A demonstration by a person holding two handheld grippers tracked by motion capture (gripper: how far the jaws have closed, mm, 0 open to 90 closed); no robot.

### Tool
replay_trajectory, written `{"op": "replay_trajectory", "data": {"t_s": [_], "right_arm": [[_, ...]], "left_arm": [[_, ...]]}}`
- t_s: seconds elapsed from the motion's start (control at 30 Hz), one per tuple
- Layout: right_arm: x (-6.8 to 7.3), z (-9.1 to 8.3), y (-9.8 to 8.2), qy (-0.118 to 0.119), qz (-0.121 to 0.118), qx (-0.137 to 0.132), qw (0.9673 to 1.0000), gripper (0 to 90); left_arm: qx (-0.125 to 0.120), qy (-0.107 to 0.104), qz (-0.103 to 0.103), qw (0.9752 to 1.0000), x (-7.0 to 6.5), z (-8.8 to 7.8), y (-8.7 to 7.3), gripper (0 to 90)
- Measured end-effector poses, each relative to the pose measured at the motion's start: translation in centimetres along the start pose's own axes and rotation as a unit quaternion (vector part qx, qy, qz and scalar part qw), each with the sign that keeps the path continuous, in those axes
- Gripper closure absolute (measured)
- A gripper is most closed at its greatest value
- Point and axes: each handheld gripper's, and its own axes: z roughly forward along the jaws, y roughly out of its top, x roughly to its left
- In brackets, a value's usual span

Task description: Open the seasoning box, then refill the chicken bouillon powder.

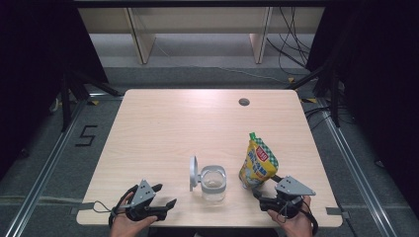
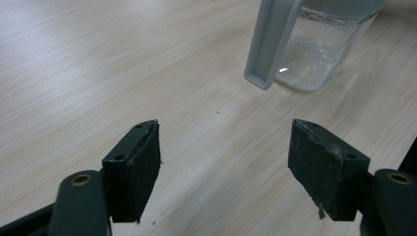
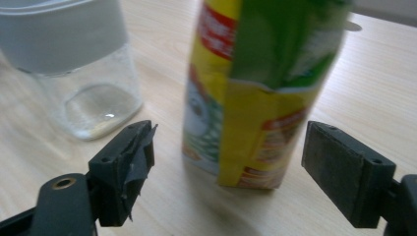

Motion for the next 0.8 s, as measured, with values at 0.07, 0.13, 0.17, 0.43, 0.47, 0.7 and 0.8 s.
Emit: {"op": "replay_trajectory", "data": {"t_s": [0.07, 0.13, 0.17, 0.43, 0.47, 0.7, 0.8], "right_arm": [[-0.2, 0.2, -0.1, -0.004, 0.024, 0.002, 0.9997, 18.9], [-0.7, 0.5, -0.1, -0.004, 0.016, -0.002, 0.9999, 17.8], [-0.4, 0.5, -0.1, -0.007, 0.037, 0.005, 0.9993, 17.3], [-1.1, 1.6, 0.2, -0.001, 0.009, -0.006, 0.9999, 15.9], [-1.0, 1.6, 0.2, -0.009, 0.015, -0.004, 0.9998, 15.9], [-1.1, 2.5, 0.3, -0.007, 0.001, -0.014, 0.9999, 16.0], [-1.4, 2.8, 0.4, -0.003, -0.013, -0.024, 0.9996, 15.9]], "left_arm": [[0.001, -0.002, 0.002, 1.0, -0.1, 0.1, 0.1, 28.0], [-0.001, -0.004, 0.008, 1.0, -0.1, 0.2, 0.1, 28.0], [-0.001, -0.004, 0.008, 1.0, -0.1, 0.2, 0.1, 28.0], [0.004, -0.006, 0.012, 0.9999, 0.0, 0.4, 0.2, 28.0], [-0.003, -0.008, 0.006, 0.9999, -0.1, 0.4, 0.2, 27.9], [0.0, -0.007, 0.01, 0.9999, 0.0, 0.3, 0.2, 27.9], [0.0, -0.007, 0.011, 0.9999, -0.1, 0.4, 0.2, 27.9]]}}
